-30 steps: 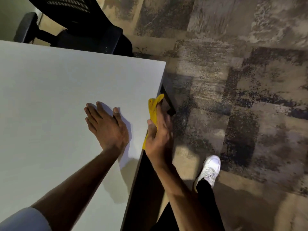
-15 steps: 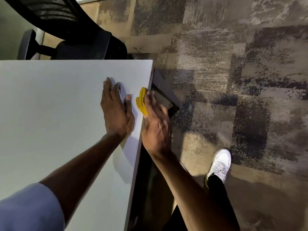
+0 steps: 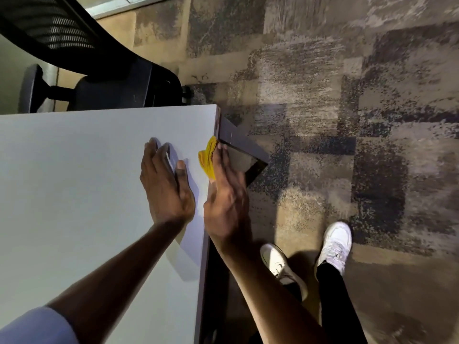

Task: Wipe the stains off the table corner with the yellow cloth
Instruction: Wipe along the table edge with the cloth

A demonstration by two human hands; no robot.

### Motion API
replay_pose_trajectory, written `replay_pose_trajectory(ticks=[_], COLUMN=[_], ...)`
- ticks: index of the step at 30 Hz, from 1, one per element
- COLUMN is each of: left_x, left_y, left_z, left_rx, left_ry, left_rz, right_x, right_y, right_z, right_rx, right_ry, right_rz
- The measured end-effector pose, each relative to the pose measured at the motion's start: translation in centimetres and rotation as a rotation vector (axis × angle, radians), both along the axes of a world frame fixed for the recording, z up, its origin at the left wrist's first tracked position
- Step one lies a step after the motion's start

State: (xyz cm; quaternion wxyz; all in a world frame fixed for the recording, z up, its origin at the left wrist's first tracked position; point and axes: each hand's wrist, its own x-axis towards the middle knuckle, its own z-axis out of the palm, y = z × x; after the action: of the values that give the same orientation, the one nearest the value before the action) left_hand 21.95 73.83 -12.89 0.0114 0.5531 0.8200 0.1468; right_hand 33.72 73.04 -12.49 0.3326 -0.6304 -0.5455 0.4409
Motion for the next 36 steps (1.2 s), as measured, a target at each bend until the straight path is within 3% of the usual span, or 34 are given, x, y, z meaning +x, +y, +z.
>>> replay_pose_trajectory(ticks=[7,12,16,21,28,36], left_x=[-0.3,-0.5,-0.5,-0.4,-0.4,-0.2], left_y=[-0.1,0.0,0.1,0.0,0.0,0.1], left_z=[-0.3,-0.4,-0.3,-0.2,-0.2,-0.1], left_rx=[0.005,-0.023,-0.033,-0.032,-0.042,-0.051], left_ry=[0.0,-0.011,-0.045,-0.039,-0.046,-0.057], left_rz=[-0.009,-0.002,0.017,0.023,0.028,0.034], right_x=[0.8,0.7,1.3,1.5,1.2,1.3], right_y=[-1.8,2.8,4.1,0.1,6.6,1.8], right_z=[1.6,0.7,0.5,1.6,-0.6,0.2], right_rx=[-0.097,-0.2,-0.184,-0.192,-0.167,-0.099], right_ry=[-0.006,-0.064,-0.091,0.011,-0.151,-0.101], right_rz=[0.075,0.099,0.127,0.129,0.15,0.149])
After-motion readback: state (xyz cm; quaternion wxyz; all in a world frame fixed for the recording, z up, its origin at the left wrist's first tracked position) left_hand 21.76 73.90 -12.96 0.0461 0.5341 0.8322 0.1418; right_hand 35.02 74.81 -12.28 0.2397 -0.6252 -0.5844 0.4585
